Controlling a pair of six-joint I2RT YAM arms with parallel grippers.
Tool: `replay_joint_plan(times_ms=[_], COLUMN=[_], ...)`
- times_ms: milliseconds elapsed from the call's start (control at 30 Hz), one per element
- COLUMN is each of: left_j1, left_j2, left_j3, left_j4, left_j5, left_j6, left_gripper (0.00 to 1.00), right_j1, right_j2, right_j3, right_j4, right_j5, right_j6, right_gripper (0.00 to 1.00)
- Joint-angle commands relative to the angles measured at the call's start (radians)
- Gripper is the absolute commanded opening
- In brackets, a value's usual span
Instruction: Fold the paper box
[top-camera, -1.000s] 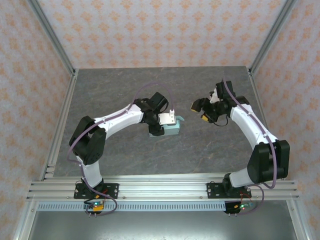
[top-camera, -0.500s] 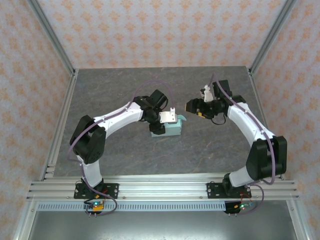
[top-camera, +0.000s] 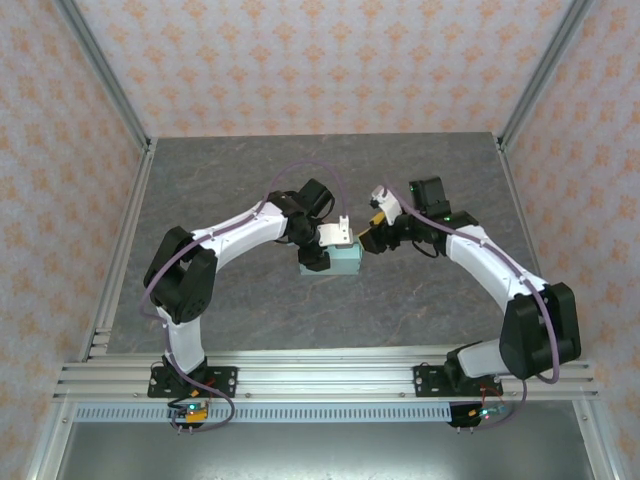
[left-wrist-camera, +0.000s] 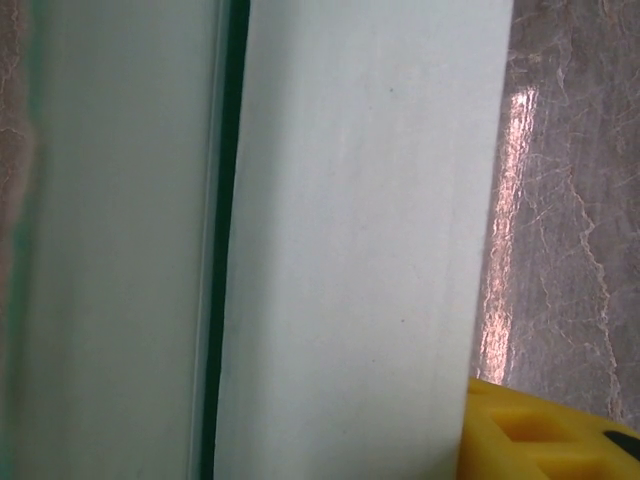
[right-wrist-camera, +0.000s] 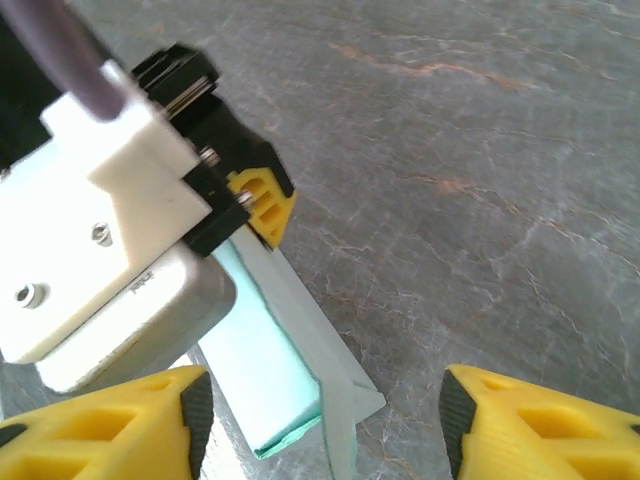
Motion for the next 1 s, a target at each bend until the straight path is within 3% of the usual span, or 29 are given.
replay_joint_plan(times_ms=[0, 100, 267, 367, 433, 533, 800, 967], left_j1=[0.005, 0.008, 0.012, 0.016, 0.018, 0.025, 0.025, 0.022], left_j2=[-0.014, -0.01, -0.008, -0.014, -0.023, -0.018, -0.013, -0.02], left_j3=[0.011, 0.012, 0.017, 0.019, 0.005, 0.006, -0.004, -0.017], left_j4=[-0.015, -0.015, -0.014, -0.002, 0.041, 0.11, 0.206, 0.237], left_j5=[0.025, 0.017, 0.011, 0.018, 0.004, -0.025, -0.046, -0.078], left_j6=[-0.022, -0.021, -0.014, -0.037, -0.075, -0.165, -0.305, -0.333], left_gripper=[0.55, 0.55, 0.55, 0.55, 0.55, 0.55, 0.54, 0.54], right_j1=[0.025, 0.03, 0.03, 0.03, 0.031, 0.052, 0.262, 0.315], right_j2=[0.039, 0.054, 0.095, 0.098, 0.091, 0.066, -0.032, -0.061], right_j3=[0.027, -0.006, 0.026, 0.016, -0.008, -0.098, -0.248, -0.219], right_j4=[-0.018, 0.049, 0.06, 0.105, 0.146, 0.293, 0.494, 0.439], right_j5=[0.042, 0.053, 0.094, 0.1, 0.108, 0.257, 0.754, 0.858], right_j6=[-0.122, -0.093, -0.051, 0.023, 0.071, 0.215, 0.652, 0.736], right_gripper=[0.59, 0.55, 0.25, 0.17, 0.05, 0.03, 0.04, 0.04])
